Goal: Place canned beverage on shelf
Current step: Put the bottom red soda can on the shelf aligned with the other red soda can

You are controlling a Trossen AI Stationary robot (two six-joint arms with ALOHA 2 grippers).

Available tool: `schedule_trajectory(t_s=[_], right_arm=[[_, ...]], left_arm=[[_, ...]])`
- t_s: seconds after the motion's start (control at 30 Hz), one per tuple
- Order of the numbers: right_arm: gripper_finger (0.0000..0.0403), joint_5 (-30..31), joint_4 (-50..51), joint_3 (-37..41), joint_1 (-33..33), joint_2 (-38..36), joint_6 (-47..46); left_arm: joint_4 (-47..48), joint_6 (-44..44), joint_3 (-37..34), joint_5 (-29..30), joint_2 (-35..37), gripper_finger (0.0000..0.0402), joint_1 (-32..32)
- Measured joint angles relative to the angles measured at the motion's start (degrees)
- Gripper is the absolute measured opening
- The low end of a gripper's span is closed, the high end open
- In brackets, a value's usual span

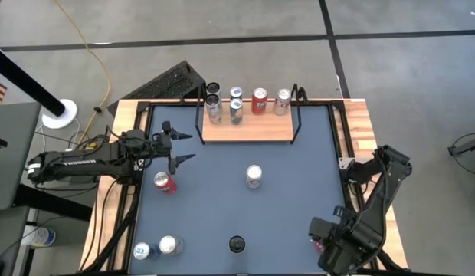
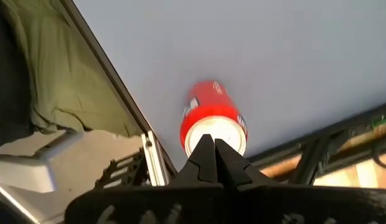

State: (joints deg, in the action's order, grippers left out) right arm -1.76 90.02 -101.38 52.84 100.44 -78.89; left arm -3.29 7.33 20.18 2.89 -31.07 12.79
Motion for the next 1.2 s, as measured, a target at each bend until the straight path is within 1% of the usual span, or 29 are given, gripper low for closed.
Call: schedule_trajectory(t_s=[0.2, 0.33, 0.47, 0.57, 0.93, 1.03, 1.2], right_arm=[[0.0001, 0.14, 0.03, 0.05, -1.54, -0.34, -0.48], [0.0020, 0.67, 0.00, 0.07, -2.05, -0.33, 1.30], [0.0060, 3.23, 0.00, 0.07, -2.59, -0.34, 4.94], [0.0093, 4.75, 0.00, 0.09, -2.71, -0.35, 5.97], [0.0241, 4.76, 0.00, 0.09, -2.77, -0.34, 5.88], [0.0263, 4.73, 0.00, 0.09, -2.75, -0.33, 5.87], [0.0271, 4.74, 0.00, 0.78, -2.32, -0.37, 5.86]], left_arm=[[0.33, -0.39, 0.00, 0.81, 0.00, 0.0322, 0.01], [0.87, -0.37, 0.00, 0.81, 0.00, 0.0322, 0.01], [0.92, -0.36, 0.00, 0.81, 0.00, 0.0322, 0.01], [1.08, -0.39, 0.00, 0.80, 0.00, 0.0322, 0.01], [1.29, -0.59, 0.00, 0.79, 0.00, 0.0322, 0.01], [1.36, -0.61, 0.00, 0.78, 0.00, 0.0322, 0.01], [1.44, -0.68, 0.00, 0.77, 0.00, 0.0322, 0.01]])
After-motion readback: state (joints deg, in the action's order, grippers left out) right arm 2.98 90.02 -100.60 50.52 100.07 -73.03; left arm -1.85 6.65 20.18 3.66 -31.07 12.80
